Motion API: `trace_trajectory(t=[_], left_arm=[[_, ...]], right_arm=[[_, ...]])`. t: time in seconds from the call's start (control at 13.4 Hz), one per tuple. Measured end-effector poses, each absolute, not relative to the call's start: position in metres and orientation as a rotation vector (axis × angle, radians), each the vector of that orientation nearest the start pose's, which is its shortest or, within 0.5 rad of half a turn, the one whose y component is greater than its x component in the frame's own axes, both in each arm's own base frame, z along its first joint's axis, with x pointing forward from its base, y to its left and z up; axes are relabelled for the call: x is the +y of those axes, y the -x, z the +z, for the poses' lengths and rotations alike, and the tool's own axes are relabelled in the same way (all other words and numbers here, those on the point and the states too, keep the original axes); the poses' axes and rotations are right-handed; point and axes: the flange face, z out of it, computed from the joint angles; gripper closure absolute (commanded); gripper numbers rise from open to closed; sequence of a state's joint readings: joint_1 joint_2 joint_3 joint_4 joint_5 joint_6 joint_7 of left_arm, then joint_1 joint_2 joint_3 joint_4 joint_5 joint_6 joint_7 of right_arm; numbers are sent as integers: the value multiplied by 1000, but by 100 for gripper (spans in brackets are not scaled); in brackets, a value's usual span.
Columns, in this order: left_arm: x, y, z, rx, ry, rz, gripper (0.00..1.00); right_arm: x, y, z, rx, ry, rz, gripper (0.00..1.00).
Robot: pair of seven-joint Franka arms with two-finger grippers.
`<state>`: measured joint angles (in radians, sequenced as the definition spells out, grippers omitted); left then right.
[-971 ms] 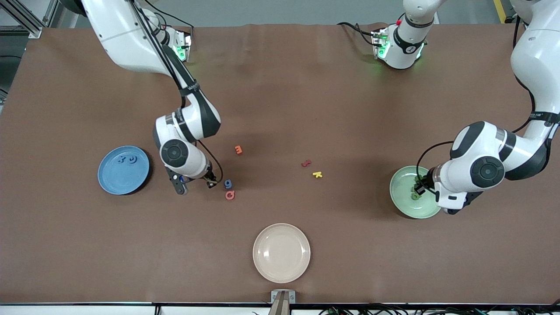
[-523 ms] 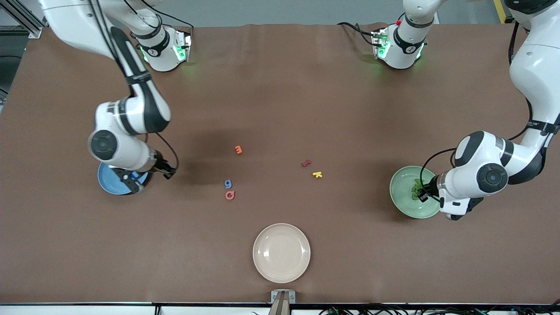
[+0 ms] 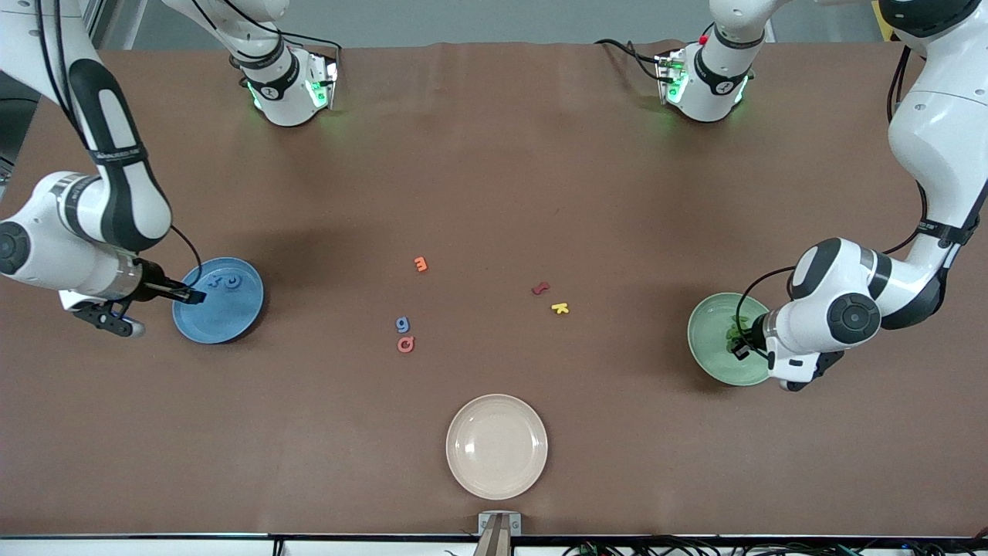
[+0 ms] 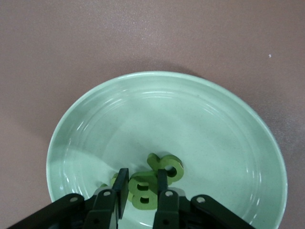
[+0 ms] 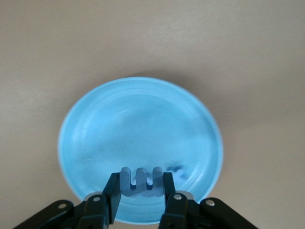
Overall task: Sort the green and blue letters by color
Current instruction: 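Place the blue E on the blue plate while the left gripper places B, then withdraw the left gripper to rest while the right gripper reaches the blue 6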
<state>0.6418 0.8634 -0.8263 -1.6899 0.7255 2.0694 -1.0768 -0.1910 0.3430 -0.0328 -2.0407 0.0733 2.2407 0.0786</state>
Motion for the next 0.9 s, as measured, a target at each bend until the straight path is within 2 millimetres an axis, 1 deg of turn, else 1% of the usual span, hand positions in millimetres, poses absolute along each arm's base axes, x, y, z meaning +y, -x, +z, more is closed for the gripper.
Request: trace_trajectory(t=[0.07, 0.15, 0.22, 0.3, 0.37, 0.52, 0.67, 0.75, 0.82, 0.9], left_arm=[[-30, -654, 201, -924, 2926, 175, 73], [-30, -655, 201, -923, 2927, 173, 58], [-31, -655, 200, -920, 2926, 172, 27], [-32, -655, 198, -914, 2921, 173, 4], [-35, -654, 195, -905, 2918, 172, 0], [-40, -656, 195, -892, 2920, 161, 0], [-39, -663, 203, -886, 2924, 124, 0], [-38, -667, 211, -868, 2934, 100, 0], [-39, -672, 223, -839, 2950, 70, 0], [-41, -676, 237, -800, 2967, 35, 0]], right_arm=[[-134, -565, 257, 505, 3038, 203, 81], [-137, -565, 249, 473, 3044, 192, 81], [-138, -565, 239, 446, 3050, 184, 81], [-138, -565, 228, 431, 3053, 183, 81], [-137, -565, 218, 424, 3054, 185, 80], [-135, -566, 205, 409, 3057, 177, 79], [-133, -566, 198, 403, 3059, 174, 78], [-133, -566, 196, 401, 3059, 171, 75], [-133, -566, 194, 400, 3060, 167, 68], [-133, -566, 193, 399, 3061, 166, 40]])
